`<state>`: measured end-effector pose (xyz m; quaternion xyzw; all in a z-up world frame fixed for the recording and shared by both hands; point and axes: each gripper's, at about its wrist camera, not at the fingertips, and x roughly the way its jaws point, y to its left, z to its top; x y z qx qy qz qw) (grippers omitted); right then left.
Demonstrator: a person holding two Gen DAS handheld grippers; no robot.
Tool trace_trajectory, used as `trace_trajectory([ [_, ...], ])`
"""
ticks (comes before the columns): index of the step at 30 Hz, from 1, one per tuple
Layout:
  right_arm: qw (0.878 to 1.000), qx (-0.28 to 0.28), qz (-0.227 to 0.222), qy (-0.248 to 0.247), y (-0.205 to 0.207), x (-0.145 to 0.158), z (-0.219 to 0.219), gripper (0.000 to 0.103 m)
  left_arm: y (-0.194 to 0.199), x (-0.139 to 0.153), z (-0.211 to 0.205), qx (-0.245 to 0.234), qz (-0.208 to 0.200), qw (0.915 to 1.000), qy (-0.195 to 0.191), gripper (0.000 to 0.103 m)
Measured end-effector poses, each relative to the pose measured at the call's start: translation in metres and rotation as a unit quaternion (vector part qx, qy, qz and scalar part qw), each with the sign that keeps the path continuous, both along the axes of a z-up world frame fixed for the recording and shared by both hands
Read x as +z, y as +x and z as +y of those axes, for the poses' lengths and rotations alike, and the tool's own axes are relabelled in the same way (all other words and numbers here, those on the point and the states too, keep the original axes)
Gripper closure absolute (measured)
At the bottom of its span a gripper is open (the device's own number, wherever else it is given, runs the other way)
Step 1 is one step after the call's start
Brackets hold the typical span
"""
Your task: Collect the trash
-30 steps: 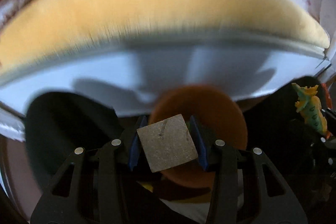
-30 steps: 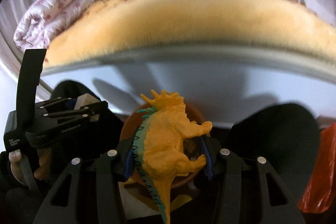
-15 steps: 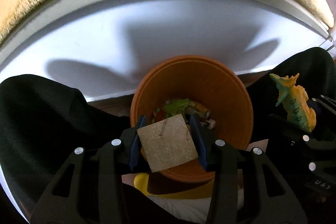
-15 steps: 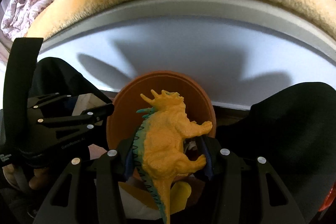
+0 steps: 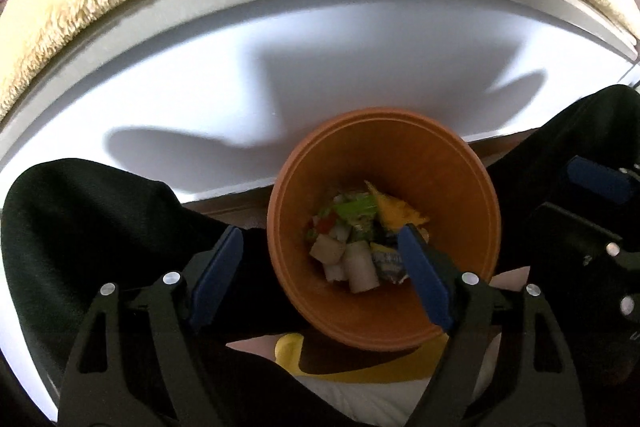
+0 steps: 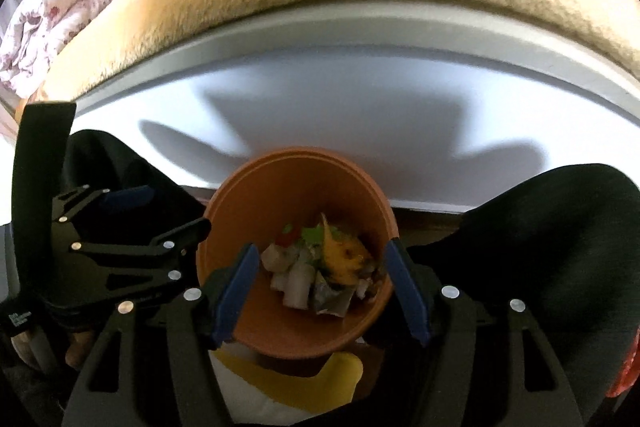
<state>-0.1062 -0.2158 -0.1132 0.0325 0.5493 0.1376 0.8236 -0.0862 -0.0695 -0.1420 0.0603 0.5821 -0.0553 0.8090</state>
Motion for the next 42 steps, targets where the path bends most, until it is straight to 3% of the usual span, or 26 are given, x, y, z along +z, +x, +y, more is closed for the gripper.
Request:
trace_trajectory([
  [10,1.000,-0.007,-0.030,-0.001,-0.008,0.027,-0.015,0.035,-0.007,0.022,0.001,0.005,-0.040,0.9991,0.011,0.025],
  [17,0.995,-0.013,-0.103,-0.008,0.003,0.077,-0.027,0.022,-0.005,0.055,-0.001,0.006,-0.096,0.9949,0.028,0.023],
  [24,0.984,-0.048,-0.170,-0.025,0.051,0.127,-0.055,0.015,0.019,0.103,0.004,0.021,-0.152,0.9881,0.013,0.019],
  [31,0.970,-0.087,-0.219,-0.054,0.121,0.162,-0.075,0.006,0.070,0.164,0.009,0.051,-0.234,0.9708,0.011,0.011],
  [35,0.966,-0.119,-0.225,-0.053,0.161,0.168,-0.077,0.006,0.118,0.187,0.017,0.091,-0.253,0.9630,0.015,0.010],
  [42,0.964,-0.118,-0.222,-0.087,0.207,0.155,-0.055,0.006,0.182,0.179,0.024,0.100,-0.230,0.9680,0.008,0.010],
])
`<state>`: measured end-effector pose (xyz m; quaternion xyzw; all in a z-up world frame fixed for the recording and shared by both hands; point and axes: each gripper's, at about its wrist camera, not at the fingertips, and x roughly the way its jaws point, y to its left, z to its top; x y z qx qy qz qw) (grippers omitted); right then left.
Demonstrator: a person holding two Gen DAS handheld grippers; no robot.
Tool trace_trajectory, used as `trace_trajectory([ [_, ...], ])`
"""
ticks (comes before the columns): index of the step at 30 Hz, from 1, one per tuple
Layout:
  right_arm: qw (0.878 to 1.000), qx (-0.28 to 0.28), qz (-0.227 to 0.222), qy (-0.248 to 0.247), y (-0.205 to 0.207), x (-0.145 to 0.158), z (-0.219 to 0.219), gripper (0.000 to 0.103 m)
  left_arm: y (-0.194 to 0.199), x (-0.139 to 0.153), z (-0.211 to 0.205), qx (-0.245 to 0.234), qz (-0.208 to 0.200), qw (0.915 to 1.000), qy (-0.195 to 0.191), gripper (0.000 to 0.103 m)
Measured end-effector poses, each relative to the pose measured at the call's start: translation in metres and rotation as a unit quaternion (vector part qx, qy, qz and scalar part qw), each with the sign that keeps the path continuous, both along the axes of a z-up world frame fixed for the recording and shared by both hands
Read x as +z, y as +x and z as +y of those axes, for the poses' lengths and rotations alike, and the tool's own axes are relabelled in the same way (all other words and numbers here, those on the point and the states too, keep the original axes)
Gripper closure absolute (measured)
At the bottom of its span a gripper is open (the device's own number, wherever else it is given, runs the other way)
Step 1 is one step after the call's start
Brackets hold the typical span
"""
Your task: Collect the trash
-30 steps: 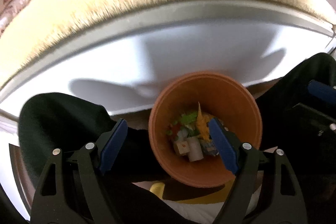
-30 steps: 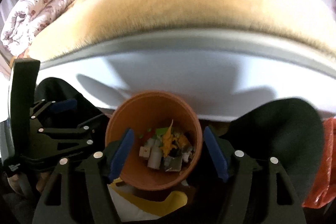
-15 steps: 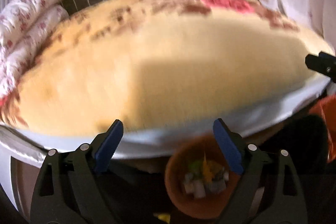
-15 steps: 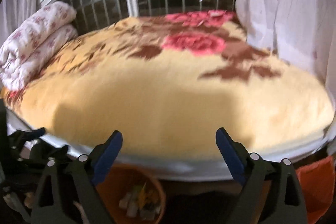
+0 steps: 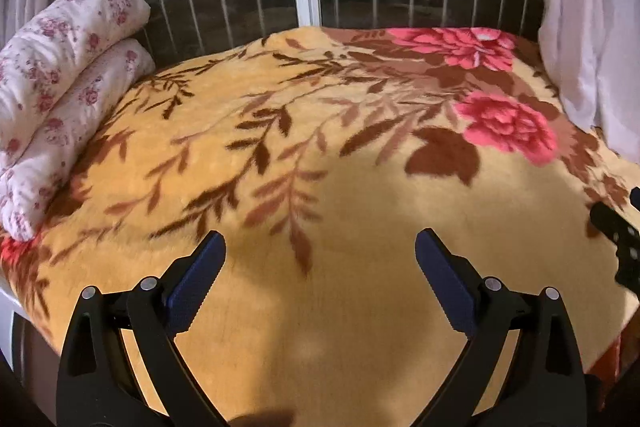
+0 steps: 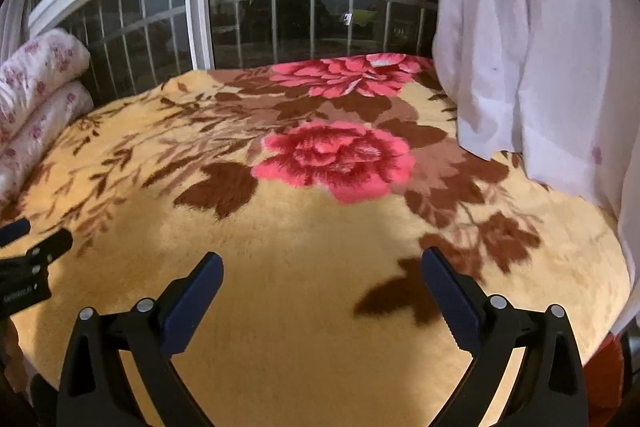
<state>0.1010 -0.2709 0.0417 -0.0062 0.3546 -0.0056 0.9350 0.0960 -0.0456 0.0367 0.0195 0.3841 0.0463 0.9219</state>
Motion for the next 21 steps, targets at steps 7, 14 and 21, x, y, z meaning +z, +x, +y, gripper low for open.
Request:
trace_trajectory([
  [7,1.000,0.003,0.007,-0.005,0.024,-0.013,0.018,0.006,0.035,-0.020,0.009,-0.005,0.017,0.9998,-0.002,0.010],
  [14,1.000,-0.007,0.024,0.002,0.040,-0.030,0.023,0.006,0.046,-0.036,0.016,-0.006,0.035,0.9993,-0.008,0.010],
  [21,1.000,-0.009,0.030,-0.002,0.045,-0.036,0.024,0.006,0.049,-0.039,0.015,-0.010,0.038,0.9992,-0.008,0.010],
])
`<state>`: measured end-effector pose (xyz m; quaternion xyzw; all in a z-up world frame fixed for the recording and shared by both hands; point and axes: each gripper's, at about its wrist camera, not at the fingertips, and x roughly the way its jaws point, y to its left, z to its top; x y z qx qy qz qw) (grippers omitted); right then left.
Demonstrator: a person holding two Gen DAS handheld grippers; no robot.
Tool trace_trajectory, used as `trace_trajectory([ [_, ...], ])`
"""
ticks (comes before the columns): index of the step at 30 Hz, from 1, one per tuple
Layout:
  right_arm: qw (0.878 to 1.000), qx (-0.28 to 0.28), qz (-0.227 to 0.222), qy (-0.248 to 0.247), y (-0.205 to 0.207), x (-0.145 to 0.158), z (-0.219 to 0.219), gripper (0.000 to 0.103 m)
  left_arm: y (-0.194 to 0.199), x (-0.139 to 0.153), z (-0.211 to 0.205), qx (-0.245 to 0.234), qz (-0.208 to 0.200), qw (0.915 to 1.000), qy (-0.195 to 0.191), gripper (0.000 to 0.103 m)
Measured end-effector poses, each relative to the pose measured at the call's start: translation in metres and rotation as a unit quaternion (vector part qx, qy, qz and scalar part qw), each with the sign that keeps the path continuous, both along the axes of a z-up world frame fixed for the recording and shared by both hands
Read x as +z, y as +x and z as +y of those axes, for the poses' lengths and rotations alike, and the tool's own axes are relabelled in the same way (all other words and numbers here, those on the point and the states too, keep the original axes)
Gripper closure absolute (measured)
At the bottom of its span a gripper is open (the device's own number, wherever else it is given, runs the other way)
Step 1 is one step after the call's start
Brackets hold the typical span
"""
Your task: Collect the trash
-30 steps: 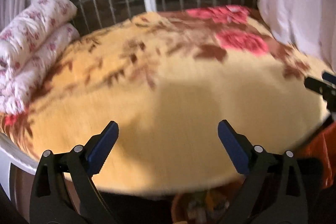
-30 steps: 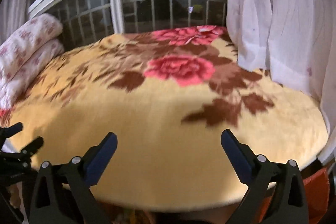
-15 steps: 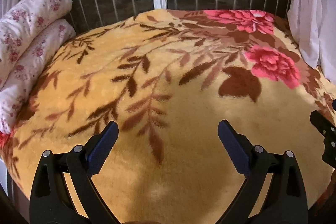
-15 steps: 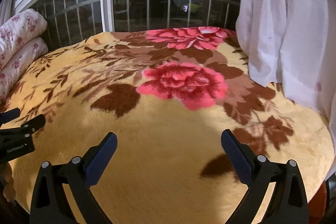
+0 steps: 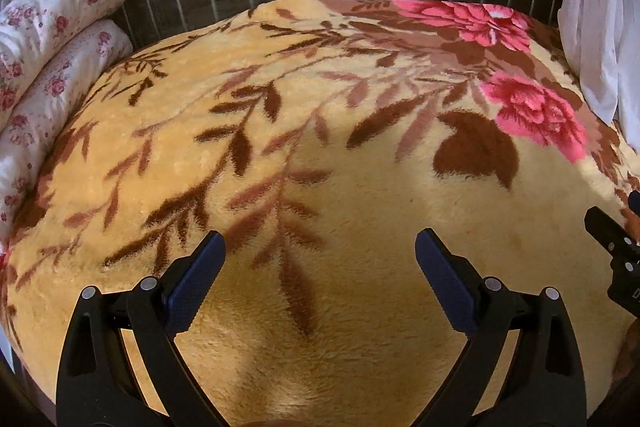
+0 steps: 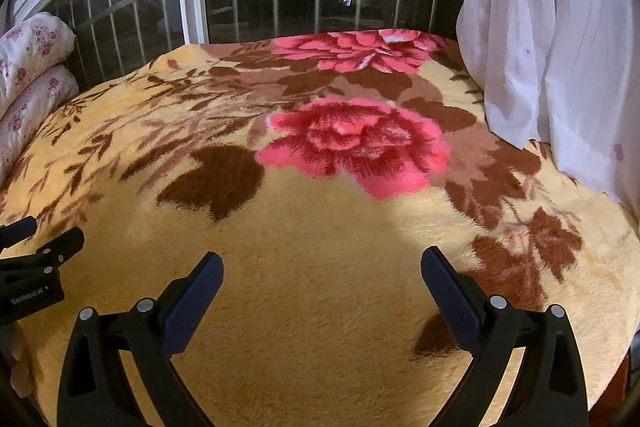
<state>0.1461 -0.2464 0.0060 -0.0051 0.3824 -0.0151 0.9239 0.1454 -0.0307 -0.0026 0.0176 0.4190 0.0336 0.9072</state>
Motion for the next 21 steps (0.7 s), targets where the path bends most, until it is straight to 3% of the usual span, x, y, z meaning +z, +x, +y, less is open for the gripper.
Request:
trace_trajectory([
  [21,1.000,-0.003,0.006,0.003,0.0008,-0.0081,-0.0021,0.006,0.0027,-0.0048,-0.0035,-0.016,0.001,0.9998,-0.009,0.010],
])
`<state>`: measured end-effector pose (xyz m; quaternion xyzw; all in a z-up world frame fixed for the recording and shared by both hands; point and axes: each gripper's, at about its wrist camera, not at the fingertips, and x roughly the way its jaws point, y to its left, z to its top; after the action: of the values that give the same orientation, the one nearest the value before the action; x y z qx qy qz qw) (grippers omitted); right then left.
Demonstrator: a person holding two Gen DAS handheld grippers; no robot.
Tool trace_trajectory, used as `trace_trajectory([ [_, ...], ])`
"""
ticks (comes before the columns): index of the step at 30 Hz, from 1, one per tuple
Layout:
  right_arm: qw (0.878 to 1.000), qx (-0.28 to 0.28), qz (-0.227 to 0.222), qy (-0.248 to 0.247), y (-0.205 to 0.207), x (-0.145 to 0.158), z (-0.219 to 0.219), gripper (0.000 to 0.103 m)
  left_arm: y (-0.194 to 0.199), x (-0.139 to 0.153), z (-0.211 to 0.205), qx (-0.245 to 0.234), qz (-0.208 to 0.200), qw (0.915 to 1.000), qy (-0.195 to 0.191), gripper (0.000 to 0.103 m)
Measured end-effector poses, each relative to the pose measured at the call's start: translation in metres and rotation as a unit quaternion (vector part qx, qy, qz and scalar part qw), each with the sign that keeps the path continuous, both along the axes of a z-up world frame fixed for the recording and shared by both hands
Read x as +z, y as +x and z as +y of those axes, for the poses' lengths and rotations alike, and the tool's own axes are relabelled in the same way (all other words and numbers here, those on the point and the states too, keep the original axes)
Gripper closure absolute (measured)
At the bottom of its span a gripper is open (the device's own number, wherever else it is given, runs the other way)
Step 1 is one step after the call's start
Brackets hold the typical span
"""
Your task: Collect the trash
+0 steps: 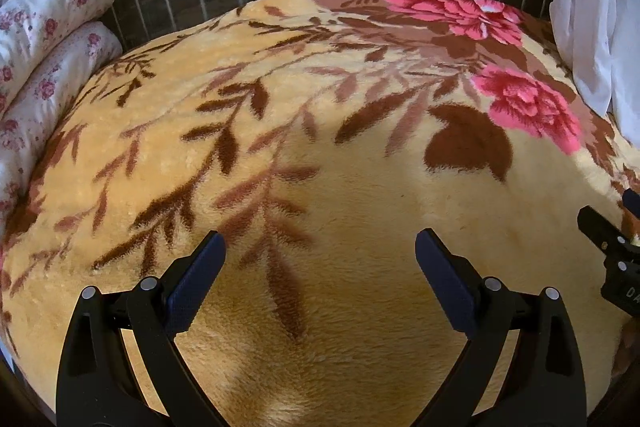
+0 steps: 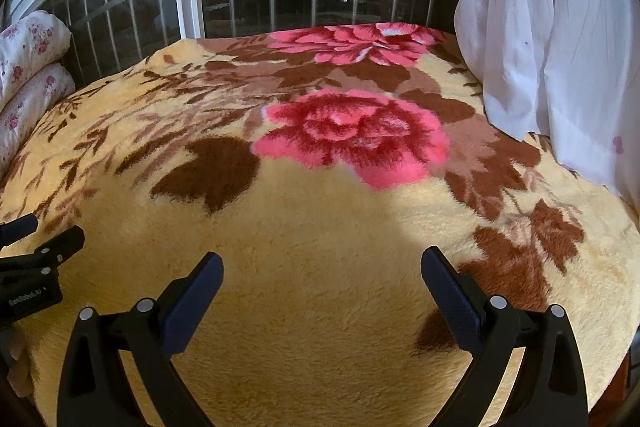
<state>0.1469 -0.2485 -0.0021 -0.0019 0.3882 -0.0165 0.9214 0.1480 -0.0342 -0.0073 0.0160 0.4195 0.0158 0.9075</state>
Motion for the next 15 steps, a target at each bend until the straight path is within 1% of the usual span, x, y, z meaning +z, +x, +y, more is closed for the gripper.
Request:
trace_trajectory([
  [6,1.000,-0.002,0.003,-0.001,0.000,-0.003,-0.001,0.006,0.000,0.001,0.008,0.006,-0.003,0.9998,-0.021,0.010],
  [9,1.000,-0.004,0.005,0.000,0.000,-0.004,-0.001,0.006,0.003,-0.003,0.013,0.028,0.010,0.9992,-0.025,0.010],
  [11,1.000,-0.006,0.005,-0.001,0.000,-0.005,-0.003,0.006,0.004,-0.004,0.017,0.026,0.016,0.9987,-0.040,0.010],
  [15,1.000,-0.007,0.004,-0.006,-0.001,-0.006,-0.003,0.006,0.004,-0.005,0.023,0.038,0.016,0.9978,-0.051,0.010],
])
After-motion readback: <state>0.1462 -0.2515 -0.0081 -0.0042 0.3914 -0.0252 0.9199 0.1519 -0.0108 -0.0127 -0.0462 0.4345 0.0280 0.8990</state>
